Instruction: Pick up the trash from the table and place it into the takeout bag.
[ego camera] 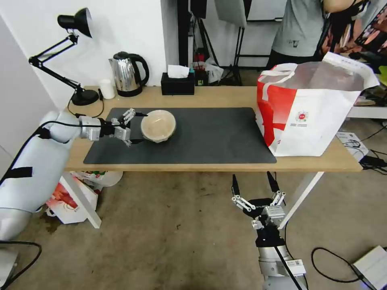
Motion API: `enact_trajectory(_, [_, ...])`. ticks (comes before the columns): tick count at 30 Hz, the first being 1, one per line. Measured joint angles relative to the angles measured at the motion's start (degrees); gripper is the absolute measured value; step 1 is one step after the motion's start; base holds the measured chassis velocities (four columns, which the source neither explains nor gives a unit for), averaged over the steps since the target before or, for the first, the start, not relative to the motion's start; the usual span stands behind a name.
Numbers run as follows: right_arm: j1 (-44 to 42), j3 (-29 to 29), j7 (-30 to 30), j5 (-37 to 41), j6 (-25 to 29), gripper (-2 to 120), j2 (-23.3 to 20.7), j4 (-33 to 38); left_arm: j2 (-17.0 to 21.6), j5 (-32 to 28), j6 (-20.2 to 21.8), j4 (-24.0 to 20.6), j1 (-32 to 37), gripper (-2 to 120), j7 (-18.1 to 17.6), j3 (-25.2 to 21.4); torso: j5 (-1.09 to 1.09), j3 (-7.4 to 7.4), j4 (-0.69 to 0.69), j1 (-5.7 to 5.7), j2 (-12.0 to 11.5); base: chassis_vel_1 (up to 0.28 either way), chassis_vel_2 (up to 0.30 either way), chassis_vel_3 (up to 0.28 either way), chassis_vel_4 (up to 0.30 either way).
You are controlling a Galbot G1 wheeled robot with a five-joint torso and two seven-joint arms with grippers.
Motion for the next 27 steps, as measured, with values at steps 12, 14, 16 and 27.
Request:
enact_trajectory(12, [0.0, 0.0, 0.0, 0.0, 0.0, 100, 0.0, 0.0, -1.84, 2.23, -0.37, 1.97, -0.99, 100, 0.17, 0.81, 0.0, 0.0, 0.0, 0.0, 0.0, 0.0, 0.0, 0.0, 0.0])
enact_trajectory(14, [0.0, 0.0, 0.0, 0.0, 0.0, 100, 0.0, 0.0, -2.41, 2.55, -0.4, 2.65, -1.45, 100, 0.55, 0.97, 0.0, 0.0, 0.0, 0.0, 0.0, 0.0, 0.0, 0.0, 0.0])
enact_trajectory(16, [0.0, 0.0, 0.0, 0.0, 0.0, 100, 0.0, 0.0, -2.71, 2.64, -0.4, 2.97, -1.74, 100, 1.0, 0.97, 0.0, 0.0, 0.0, 0.0, 0.0, 0.0, 0.0, 0.0, 0.0])
enact_trajectory(27, [0.0, 0.0, 0.0, 0.0, 0.0, 100, 0.0, 0.0, -4.47, 3.0, -0.29, 4.99, -3.41, 62, 4.37, 0.94, 0.0, 0.0, 0.0, 0.0, 0.0, 0.0, 0.0, 0.0, 0.0])
